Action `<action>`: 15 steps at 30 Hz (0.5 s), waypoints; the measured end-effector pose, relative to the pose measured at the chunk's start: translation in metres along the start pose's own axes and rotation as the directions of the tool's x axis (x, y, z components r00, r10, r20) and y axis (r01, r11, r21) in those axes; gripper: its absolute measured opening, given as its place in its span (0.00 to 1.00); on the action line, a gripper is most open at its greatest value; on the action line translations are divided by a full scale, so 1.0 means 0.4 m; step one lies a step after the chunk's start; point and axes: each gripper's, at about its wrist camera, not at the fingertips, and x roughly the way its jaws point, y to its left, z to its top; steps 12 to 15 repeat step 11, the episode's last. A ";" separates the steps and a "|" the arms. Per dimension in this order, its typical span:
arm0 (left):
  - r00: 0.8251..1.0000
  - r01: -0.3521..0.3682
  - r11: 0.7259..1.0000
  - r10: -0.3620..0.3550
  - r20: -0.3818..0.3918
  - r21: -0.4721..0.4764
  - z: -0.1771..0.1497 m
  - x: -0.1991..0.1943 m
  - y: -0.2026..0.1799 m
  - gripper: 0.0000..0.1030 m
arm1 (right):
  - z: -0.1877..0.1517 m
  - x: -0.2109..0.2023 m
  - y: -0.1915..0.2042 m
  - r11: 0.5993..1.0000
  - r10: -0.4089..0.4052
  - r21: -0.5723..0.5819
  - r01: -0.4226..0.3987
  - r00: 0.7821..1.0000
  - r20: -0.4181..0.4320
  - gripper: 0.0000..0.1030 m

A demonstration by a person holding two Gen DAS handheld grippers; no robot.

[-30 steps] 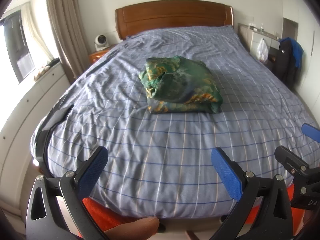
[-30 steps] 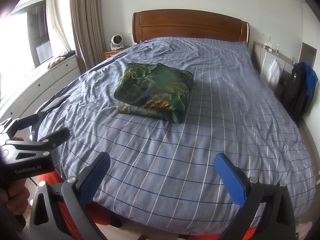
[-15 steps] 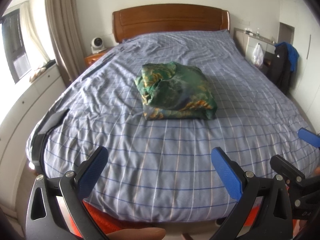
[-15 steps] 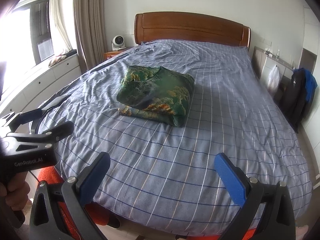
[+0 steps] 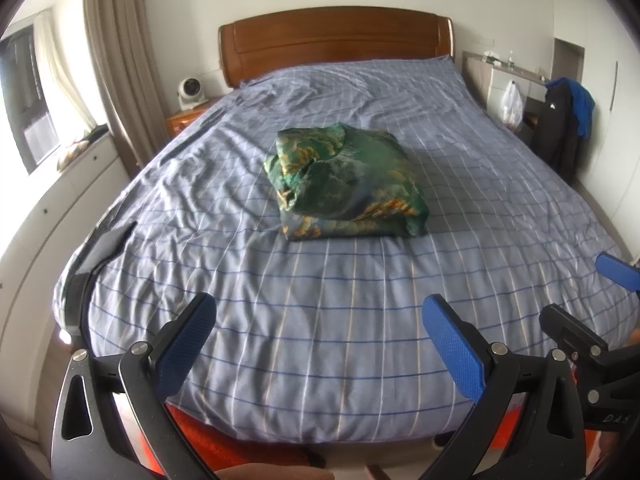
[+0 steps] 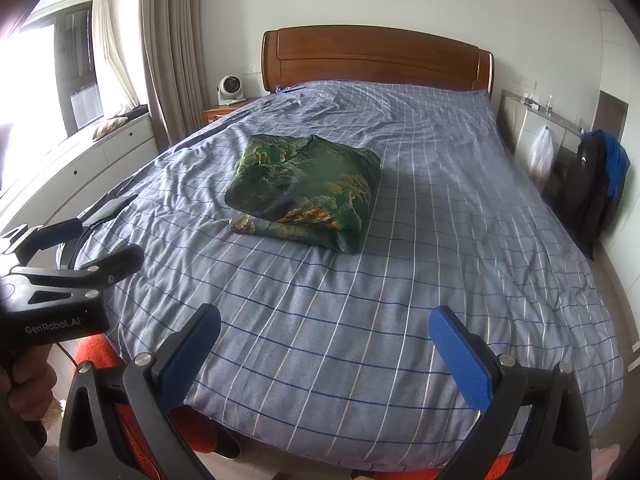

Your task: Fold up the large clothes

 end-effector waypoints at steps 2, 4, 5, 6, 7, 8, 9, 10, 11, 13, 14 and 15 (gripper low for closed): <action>1.000 -0.003 1.000 0.003 -0.005 0.000 0.000 0.000 -0.001 1.00 | -0.001 0.004 -0.001 1.000 0.000 0.000 0.000 1.000 -0.005 1.00; 1.000 0.000 1.000 -0.001 -0.009 -0.005 -0.001 -0.001 0.001 1.00 | -0.002 0.006 -0.001 1.000 -0.001 0.000 0.001 1.000 -0.006 1.00; 1.000 0.005 1.000 -0.005 -0.006 -0.008 -0.003 -0.002 0.003 1.00 | -0.003 0.006 -0.001 1.000 -0.002 0.000 0.002 1.000 -0.006 1.00; 1.000 0.005 1.000 -0.005 -0.003 -0.009 -0.004 -0.005 0.002 1.00 | -0.002 0.007 -0.002 1.000 -0.002 0.001 0.002 1.000 -0.006 1.00; 1.000 0.003 1.000 -0.003 0.001 -0.009 -0.005 -0.007 0.003 1.00 | -0.002 0.008 -0.002 1.000 -0.001 0.001 0.001 1.000 -0.006 1.00; 1.000 0.001 1.000 -0.001 0.007 -0.008 -0.006 -0.009 0.002 1.00 | -0.002 0.007 -0.002 1.000 -0.002 0.001 0.002 1.000 -0.006 1.00; 1.000 -0.002 1.000 0.002 0.012 -0.004 -0.006 -0.011 0.001 1.00 | -0.002 0.008 -0.002 1.000 -0.002 0.001 0.002 1.000 -0.007 1.00; 1.000 -0.005 1.000 0.005 0.015 0.000 -0.006 -0.012 0.000 1.00 | -0.003 0.009 -0.002 1.000 -0.002 0.001 0.002 1.000 -0.008 1.00; 1.000 -0.007 1.000 0.007 0.020 0.007 -0.007 -0.013 -0.003 1.00 | -0.003 0.009 -0.003 1.000 -0.002 0.002 0.002 1.000 -0.009 1.00; 1.000 -0.007 1.000 0.007 0.020 0.007 -0.007 -0.013 -0.003 1.00 | -0.003 0.009 -0.003 1.000 -0.002 0.002 0.002 1.000 -0.009 1.00; 1.000 -0.007 1.000 0.007 0.020 0.007 -0.007 -0.013 -0.003 1.00 | -0.003 0.009 -0.003 1.000 -0.002 0.002 0.002 1.000 -0.009 1.00; 1.000 -0.007 1.000 0.007 0.020 0.007 -0.007 -0.013 -0.003 1.00 | -0.003 0.009 -0.003 1.000 -0.002 0.002 0.002 1.000 -0.009 1.00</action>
